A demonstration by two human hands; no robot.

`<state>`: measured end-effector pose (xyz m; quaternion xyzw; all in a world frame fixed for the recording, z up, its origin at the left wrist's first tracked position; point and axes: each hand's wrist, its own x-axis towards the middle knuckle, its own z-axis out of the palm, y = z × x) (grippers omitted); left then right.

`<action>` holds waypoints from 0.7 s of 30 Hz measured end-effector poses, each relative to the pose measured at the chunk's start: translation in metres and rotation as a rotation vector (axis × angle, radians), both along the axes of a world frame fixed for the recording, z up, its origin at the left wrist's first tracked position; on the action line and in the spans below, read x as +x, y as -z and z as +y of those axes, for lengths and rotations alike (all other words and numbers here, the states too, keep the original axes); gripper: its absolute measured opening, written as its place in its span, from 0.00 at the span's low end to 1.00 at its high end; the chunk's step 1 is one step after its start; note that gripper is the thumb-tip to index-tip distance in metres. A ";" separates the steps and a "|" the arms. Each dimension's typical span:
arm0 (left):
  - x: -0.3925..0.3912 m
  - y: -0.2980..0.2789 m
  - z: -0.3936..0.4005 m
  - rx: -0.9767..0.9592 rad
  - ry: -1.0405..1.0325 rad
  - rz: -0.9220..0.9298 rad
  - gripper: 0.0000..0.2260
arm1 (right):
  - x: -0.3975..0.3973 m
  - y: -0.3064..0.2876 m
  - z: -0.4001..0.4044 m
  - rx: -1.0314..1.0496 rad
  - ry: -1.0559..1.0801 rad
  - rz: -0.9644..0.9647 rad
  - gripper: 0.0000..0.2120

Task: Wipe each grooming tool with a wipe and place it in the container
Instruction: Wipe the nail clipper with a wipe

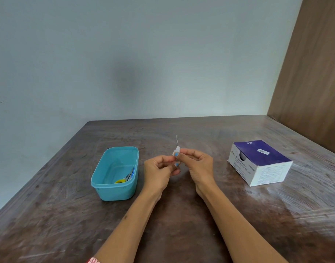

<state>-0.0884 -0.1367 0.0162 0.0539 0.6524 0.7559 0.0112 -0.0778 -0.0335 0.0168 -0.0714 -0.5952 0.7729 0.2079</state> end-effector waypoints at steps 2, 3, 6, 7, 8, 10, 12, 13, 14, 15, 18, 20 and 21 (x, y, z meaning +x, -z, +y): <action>0.000 -0.001 -0.001 0.017 0.007 -0.008 0.08 | 0.001 -0.001 -0.001 -0.001 -0.002 0.008 0.05; 0.000 -0.001 -0.001 0.022 0.019 -0.018 0.08 | 0.002 -0.002 0.000 -0.016 0.013 0.021 0.05; 0.002 -0.001 0.002 0.008 0.062 -0.038 0.07 | 0.001 -0.003 0.002 -0.094 0.076 0.056 0.06; 0.003 -0.001 0.003 0.006 0.064 -0.038 0.07 | 0.000 -0.003 0.003 -0.107 0.083 0.055 0.06; 0.003 0.000 0.004 0.012 0.055 -0.036 0.07 | 0.000 -0.003 0.004 -0.103 0.077 0.045 0.07; 0.001 0.001 0.003 0.043 0.020 -0.028 0.07 | 0.000 -0.002 0.003 -0.047 0.033 0.007 0.07; -0.001 0.000 -0.001 0.067 0.007 -0.035 0.07 | 0.000 -0.001 0.001 0.000 0.002 -0.015 0.06; -0.001 0.000 -0.002 0.068 0.029 -0.050 0.07 | 0.000 -0.001 0.001 -0.006 0.013 -0.012 0.06; -0.001 -0.001 -0.002 0.060 0.066 -0.068 0.07 | 0.000 -0.002 0.001 -0.027 0.038 -0.001 0.06; 0.000 -0.002 -0.002 0.045 0.106 -0.087 0.07 | 0.000 -0.003 0.003 -0.057 0.068 0.013 0.06; 0.002 -0.003 -0.001 0.002 0.177 -0.120 0.07 | -0.002 -0.004 0.008 -0.140 0.118 0.042 0.06; 0.003 -0.001 0.001 -0.020 0.166 -0.115 0.07 | -0.003 -0.003 0.009 -0.146 0.117 0.034 0.06; 0.004 0.000 0.002 -0.025 0.144 -0.106 0.07 | -0.004 -0.002 0.009 -0.136 0.105 0.016 0.06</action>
